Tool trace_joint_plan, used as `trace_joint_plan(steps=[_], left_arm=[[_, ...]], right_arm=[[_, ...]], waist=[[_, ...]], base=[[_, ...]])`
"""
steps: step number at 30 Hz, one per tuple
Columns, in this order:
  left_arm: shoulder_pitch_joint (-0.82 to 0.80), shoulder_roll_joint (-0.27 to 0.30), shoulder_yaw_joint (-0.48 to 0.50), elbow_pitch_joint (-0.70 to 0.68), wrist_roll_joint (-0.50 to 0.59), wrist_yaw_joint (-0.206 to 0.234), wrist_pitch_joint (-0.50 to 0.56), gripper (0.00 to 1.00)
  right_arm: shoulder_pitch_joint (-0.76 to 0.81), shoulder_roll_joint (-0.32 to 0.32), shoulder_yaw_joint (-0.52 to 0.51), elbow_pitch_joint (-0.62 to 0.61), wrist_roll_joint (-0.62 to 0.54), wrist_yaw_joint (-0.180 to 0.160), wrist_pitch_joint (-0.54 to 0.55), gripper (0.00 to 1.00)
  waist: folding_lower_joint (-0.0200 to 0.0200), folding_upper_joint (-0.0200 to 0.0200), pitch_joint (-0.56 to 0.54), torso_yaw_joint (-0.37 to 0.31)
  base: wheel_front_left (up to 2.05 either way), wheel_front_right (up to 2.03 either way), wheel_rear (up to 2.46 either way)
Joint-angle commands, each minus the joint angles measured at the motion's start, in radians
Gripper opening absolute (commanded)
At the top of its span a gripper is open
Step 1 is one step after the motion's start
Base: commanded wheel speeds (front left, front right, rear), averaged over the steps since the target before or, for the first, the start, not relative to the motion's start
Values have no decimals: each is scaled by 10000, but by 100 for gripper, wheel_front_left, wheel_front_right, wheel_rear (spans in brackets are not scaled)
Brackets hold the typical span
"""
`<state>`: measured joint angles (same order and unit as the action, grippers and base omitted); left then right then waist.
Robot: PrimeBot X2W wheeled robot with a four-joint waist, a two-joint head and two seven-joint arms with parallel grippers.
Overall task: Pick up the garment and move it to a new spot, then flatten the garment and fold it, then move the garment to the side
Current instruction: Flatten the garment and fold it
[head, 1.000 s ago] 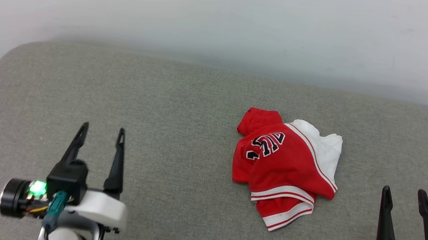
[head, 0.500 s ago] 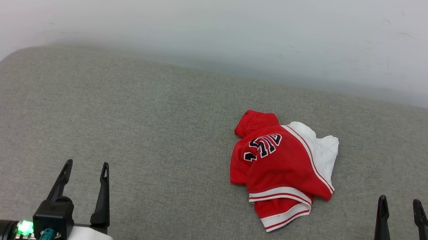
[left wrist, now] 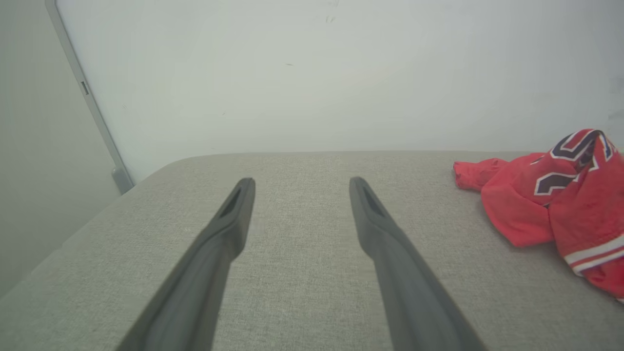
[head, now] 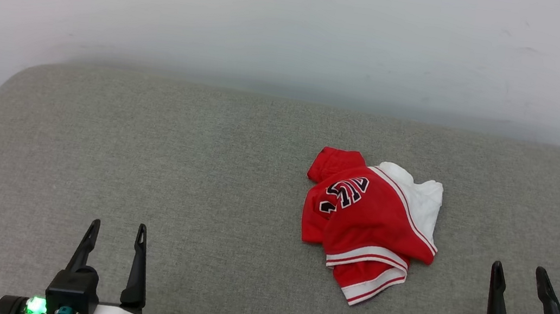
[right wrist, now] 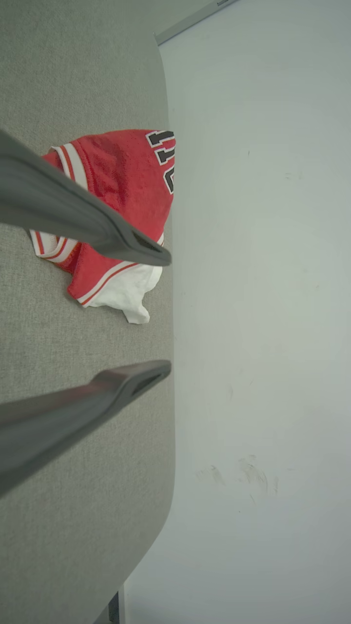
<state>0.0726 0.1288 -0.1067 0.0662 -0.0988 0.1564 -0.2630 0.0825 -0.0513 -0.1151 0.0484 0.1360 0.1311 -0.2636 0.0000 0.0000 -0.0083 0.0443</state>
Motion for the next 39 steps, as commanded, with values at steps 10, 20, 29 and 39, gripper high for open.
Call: trace_joint_plan(steps=[10,20,29,39], left_arm=[[106,-321,446,206,345,-417,-26,100],[56,-480,650,324,537,-627,-26,100],[-109,-601,591,289,661,-725,-26,100],[-766,-682,446,-5,729,-682,-26,100]], right_arm=[[21,20,54,111,116,-7,-17,100],[-278,20,97,-23,-188,-7,-18,100],[-1580,-197,13,-422,-957,-8,-18,100],[-4611,-2522,876,938,-588,-7,157,100]], waist=[[0,0,-30,-41],[0,0,5,-92],[0,0,240,36],[0,0,1538,418]], base=[[0,0,0],[0,0,0],[0,0,0],[0,0,0]])
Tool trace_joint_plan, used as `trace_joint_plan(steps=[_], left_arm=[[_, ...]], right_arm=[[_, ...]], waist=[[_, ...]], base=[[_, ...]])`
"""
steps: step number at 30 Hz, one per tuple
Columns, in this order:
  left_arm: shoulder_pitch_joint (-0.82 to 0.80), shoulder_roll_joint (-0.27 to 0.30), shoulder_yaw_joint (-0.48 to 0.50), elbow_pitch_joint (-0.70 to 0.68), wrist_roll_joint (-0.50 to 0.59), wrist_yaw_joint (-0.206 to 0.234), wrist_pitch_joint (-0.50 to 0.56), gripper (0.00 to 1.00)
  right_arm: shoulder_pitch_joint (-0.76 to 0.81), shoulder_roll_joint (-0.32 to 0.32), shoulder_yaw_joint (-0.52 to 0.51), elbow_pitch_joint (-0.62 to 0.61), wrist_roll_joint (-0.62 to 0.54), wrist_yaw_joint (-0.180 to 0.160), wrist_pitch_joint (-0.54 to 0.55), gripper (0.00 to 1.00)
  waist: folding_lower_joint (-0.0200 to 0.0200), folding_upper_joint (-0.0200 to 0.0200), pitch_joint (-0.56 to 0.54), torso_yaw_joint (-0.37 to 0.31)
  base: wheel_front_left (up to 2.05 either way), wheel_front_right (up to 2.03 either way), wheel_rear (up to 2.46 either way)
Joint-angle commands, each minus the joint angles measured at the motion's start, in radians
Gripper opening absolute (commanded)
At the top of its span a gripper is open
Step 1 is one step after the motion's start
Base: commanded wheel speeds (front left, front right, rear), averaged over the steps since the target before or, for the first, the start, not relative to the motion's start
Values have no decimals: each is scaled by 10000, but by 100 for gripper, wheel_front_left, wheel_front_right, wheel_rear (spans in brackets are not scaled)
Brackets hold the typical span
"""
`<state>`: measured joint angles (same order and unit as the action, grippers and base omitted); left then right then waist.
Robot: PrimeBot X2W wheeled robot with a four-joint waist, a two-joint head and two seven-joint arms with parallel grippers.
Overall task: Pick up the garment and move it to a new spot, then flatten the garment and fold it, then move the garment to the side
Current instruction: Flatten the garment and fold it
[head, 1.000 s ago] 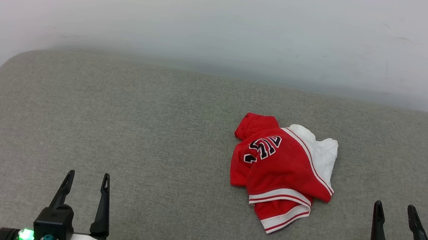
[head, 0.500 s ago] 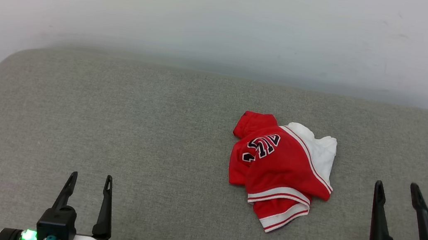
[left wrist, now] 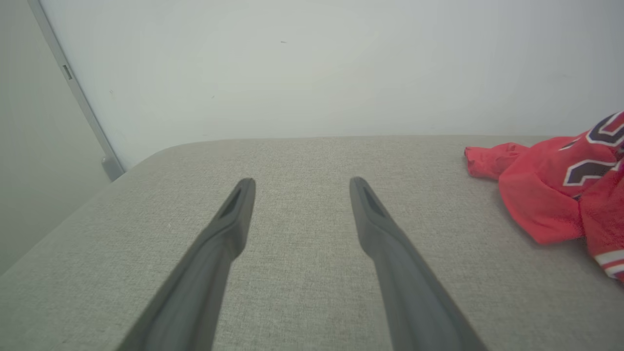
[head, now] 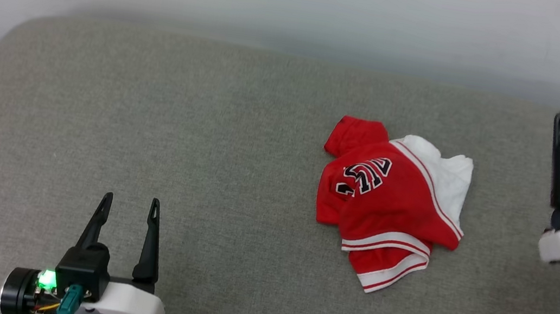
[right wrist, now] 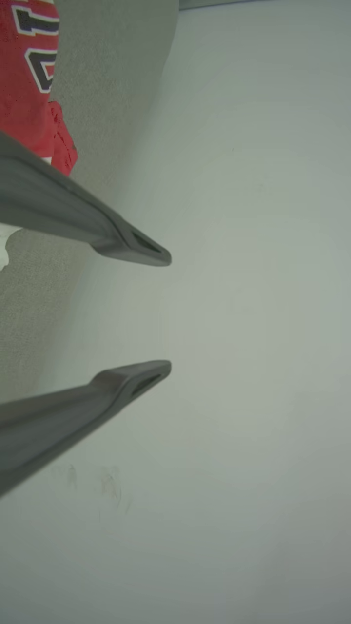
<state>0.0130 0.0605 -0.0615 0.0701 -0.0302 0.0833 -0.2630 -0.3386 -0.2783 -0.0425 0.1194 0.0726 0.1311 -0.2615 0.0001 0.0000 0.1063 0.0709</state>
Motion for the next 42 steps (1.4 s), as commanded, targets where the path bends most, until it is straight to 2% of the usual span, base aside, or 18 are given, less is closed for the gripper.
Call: trace_joint_plan(steps=[1,7,12,13,19,29,35,36,37,42], left_arm=[[-241,-11,-16,-77,47,55,-26,100],[-661,-50,-109,-206,45,135,-26,100],[-961,-73,-242,-301,0,255,-26,100],[-961,-73,-242,-301,0,255,-26,100],[-1416,-99,-518,-377,-63,367,-26,100],[-1987,-105,-1022,-457,-388,777,-26,100],[-2075,-105,-1070,-370,-485,884,-26,100],[-2090,-105,-1072,-348,-498,901,-26,100],[-2094,-107,-1052,-330,-500,922,-26,100],[-1896,-106,-929,-204,-367,865,-26,100]], right_arm=[[-805,-532,327,465,136,-8,316,100],[-2560,-1906,1996,1812,1911,-8,2723,100],[-3487,-2991,3603,2217,3814,-8,5281,100],[-3487,-2991,3603,2217,3814,-8,5281,100],[-4316,-3896,5038,2377,5455,-7,7837,100],[-4897,-4345,6804,3085,6434,-5,9827,100],[-4480,-4330,7859,3369,6863,10,10039,100],[-4502,-4348,7971,3354,6912,10,9912,58],[-4556,-4362,8063,3360,6943,10,9760,0],[-5213,-4511,8113,3405,7147,-1,8628,0]], waist=[[-1,0,531,177],[-1,0,1242,345],[-1,0,1761,484],[-1,0,1761,484],[-1,0,2474,736],[-1,0,3407,1191],[-1,0,3541,1295],[-1,0,3540,1290],[-1,0,3520,1272],[-1,0,3152,1107]], base=[[0,0,0],[0,0,0],[0,0,0],[0,0,0],[0,0,0],[0,0,0],[0,0,0],[0,0,0],[0,0,0],[0,0,0]])
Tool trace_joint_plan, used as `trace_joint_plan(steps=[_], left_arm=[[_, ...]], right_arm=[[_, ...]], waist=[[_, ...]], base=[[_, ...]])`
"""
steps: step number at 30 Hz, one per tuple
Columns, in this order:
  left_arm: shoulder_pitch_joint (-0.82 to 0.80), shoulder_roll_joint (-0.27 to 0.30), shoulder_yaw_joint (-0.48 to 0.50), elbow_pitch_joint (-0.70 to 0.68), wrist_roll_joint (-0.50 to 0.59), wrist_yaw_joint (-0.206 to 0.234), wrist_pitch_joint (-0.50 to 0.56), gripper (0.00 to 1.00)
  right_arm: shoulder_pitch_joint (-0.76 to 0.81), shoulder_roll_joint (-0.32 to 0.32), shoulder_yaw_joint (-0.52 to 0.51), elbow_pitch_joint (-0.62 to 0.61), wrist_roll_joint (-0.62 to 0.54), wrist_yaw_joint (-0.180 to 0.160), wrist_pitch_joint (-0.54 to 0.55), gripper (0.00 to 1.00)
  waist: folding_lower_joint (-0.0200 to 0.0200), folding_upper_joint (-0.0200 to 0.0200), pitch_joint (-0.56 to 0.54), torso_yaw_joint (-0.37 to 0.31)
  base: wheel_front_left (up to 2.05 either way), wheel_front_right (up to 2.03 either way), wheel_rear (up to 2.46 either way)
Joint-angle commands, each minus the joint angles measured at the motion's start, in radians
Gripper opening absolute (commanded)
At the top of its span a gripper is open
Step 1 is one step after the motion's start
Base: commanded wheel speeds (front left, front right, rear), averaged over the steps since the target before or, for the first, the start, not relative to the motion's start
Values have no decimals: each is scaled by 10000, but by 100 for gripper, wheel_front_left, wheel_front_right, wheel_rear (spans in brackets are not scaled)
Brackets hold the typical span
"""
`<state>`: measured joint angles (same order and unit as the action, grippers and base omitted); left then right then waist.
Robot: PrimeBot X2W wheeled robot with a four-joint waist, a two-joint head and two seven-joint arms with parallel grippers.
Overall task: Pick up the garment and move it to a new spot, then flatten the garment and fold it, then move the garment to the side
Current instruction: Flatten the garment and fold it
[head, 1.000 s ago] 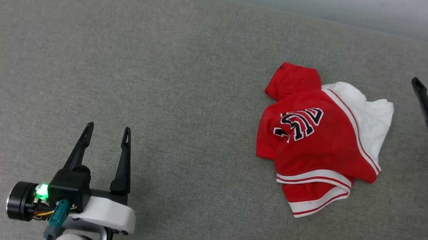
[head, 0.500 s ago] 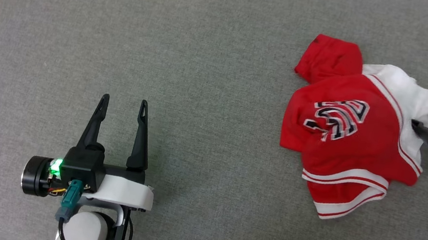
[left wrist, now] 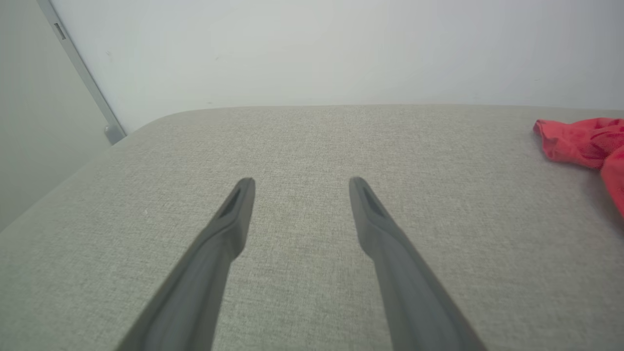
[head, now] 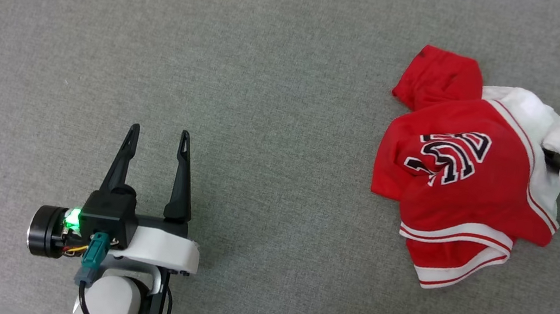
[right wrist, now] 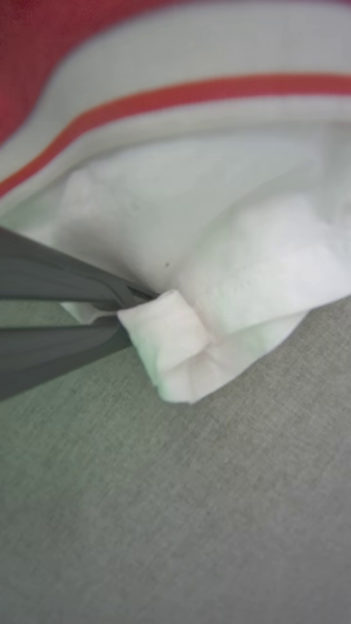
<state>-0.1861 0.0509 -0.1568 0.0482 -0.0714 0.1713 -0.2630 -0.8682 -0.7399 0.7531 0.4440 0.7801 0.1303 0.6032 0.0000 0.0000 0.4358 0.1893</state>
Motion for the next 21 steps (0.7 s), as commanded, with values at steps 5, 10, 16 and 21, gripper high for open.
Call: trace_joint_plan(steps=[5,10,16,21], left_arm=[[364,-9,251,144,208,-143,-26,100],[769,-1,492,236,346,-292,-26,100],[1224,9,629,308,422,-471,-26,100],[1627,34,796,302,439,-535,-26,100]], right_arm=[[-503,-65,-44,153,339,-2,-1419,0],[-780,-404,-353,96,581,-4,-2554,0],[-833,-821,-880,-359,744,-2,-3396,0],[-585,-1104,-1404,-908,659,-2,-3689,0]], waist=[[0,0,-793,-348],[0,0,-1493,-623],[0,0,-2272,-755],[0,0,-2839,-809]], base=[[0,0,0],[0,0,0],[0,0,0],[0,0,0]])
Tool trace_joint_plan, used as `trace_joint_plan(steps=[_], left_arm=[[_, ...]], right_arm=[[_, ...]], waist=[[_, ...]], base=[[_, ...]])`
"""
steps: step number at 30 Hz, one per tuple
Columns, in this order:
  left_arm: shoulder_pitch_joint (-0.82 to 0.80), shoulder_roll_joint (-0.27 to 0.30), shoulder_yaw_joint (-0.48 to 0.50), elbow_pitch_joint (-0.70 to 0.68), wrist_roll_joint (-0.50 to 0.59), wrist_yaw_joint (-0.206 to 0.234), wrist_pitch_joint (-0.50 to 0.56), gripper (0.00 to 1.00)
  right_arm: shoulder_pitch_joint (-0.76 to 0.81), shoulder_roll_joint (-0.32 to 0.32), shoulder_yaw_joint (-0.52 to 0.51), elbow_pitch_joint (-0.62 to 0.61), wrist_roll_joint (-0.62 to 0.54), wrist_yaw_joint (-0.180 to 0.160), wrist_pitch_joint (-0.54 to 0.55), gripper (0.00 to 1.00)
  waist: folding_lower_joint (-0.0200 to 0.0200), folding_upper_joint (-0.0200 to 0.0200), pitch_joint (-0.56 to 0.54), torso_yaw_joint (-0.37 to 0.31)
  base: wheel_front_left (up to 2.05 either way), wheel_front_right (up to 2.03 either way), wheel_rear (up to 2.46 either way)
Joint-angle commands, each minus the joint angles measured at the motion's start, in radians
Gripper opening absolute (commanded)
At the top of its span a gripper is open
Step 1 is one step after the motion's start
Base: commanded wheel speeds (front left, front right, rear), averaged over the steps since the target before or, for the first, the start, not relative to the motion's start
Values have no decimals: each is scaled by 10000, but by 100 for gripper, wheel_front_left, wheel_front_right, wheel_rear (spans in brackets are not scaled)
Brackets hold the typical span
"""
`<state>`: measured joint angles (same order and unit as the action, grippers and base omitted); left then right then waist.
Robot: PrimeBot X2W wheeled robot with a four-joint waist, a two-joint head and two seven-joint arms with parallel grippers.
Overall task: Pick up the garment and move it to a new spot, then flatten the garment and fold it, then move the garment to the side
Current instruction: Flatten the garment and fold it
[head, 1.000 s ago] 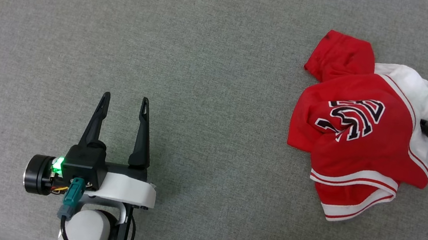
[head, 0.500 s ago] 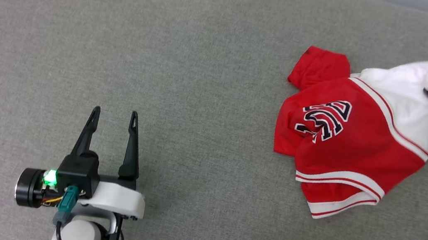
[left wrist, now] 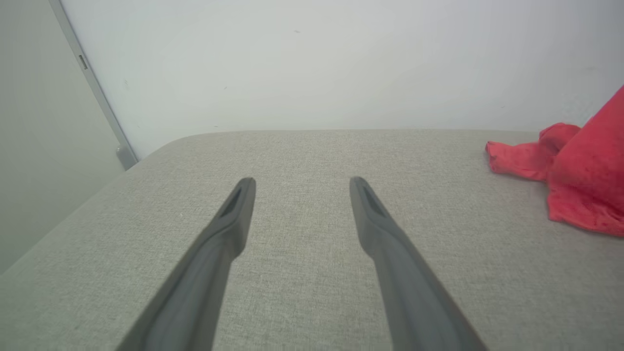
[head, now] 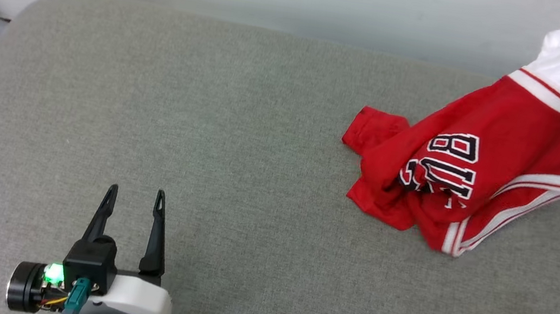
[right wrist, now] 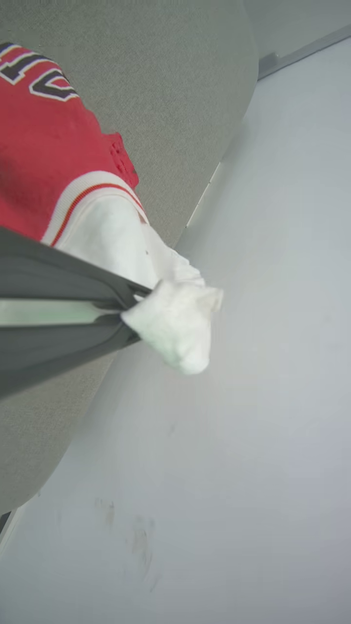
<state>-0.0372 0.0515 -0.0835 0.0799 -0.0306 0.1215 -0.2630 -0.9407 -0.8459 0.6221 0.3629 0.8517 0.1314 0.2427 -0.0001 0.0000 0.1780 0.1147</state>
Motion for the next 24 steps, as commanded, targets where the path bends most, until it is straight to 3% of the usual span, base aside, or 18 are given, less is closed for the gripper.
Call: trace_joint_plan(steps=[1,6,11,17,24], left_arm=[[223,48,101,-14,29,-41,-26,100],[514,70,319,-23,-33,-125,-26,100],[532,51,335,-46,-14,-173,-26,100],[333,27,226,-105,-24,-199,-26,100],[67,2,111,-125,-55,-123,-26,100]], right_arm=[[197,-84,-203,-237,-88,-14,-98,0],[606,-23,-734,-1251,-312,-14,-4,0],[1191,665,-477,-2642,-546,-12,490,0],[1696,2044,756,-3585,-785,-12,1050,0],[1644,3535,3148,-2882,-675,-11,1138,0]], waist=[[1,0,-359,-78],[1,0,-676,-114],[1,0,-749,-19],[1,0,-563,312],[1,0,-147,801]], base=[[0,0,0],[0,0,0],[0,0,0],[0,0,0],[0,0,0]])
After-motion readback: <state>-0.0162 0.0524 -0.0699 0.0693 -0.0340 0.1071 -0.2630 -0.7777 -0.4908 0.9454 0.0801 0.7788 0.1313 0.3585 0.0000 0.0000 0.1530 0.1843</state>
